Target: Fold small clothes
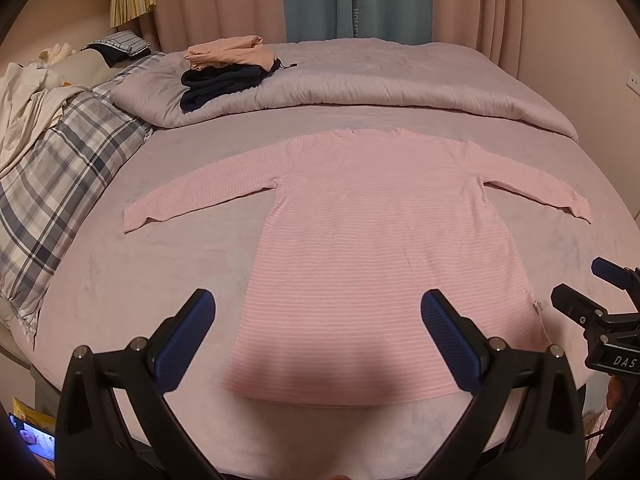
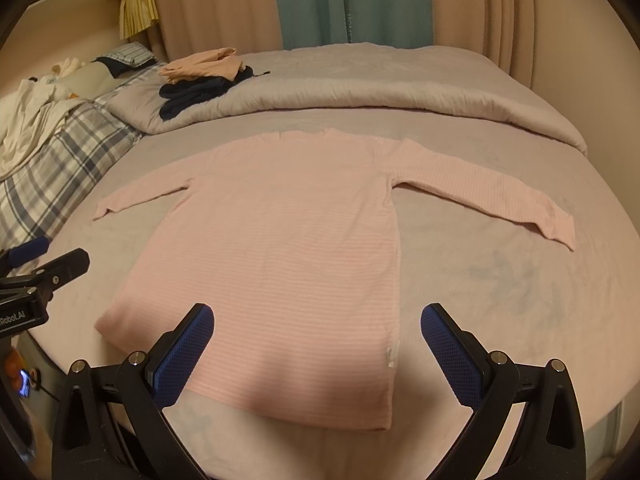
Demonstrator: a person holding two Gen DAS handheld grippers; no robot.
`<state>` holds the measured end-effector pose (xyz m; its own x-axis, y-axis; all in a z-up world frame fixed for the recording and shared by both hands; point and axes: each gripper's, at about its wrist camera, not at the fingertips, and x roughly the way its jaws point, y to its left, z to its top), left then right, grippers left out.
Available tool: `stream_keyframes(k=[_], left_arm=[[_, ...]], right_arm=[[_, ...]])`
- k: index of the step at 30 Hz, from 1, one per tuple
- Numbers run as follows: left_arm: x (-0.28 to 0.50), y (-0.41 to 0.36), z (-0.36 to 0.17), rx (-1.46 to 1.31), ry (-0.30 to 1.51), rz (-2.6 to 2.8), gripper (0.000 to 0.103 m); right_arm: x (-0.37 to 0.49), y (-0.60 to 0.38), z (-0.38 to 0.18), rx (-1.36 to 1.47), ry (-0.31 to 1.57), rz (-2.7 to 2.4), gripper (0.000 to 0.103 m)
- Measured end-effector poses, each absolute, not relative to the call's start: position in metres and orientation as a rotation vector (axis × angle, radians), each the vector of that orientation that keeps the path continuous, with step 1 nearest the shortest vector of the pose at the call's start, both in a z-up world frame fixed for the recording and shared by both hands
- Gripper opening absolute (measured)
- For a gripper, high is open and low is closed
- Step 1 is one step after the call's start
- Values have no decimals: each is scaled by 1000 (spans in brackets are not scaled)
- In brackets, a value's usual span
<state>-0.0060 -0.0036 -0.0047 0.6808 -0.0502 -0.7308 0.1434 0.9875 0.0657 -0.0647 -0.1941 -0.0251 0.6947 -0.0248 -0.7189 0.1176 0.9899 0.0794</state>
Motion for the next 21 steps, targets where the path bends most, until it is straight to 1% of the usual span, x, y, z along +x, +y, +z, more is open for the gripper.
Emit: stream_keyframes(k=[21], left_arm=[[-8, -7, -6, 127, 816, -108, 103]], right_arm=[[-65, -193, -26, 121, 799, -84, 102]])
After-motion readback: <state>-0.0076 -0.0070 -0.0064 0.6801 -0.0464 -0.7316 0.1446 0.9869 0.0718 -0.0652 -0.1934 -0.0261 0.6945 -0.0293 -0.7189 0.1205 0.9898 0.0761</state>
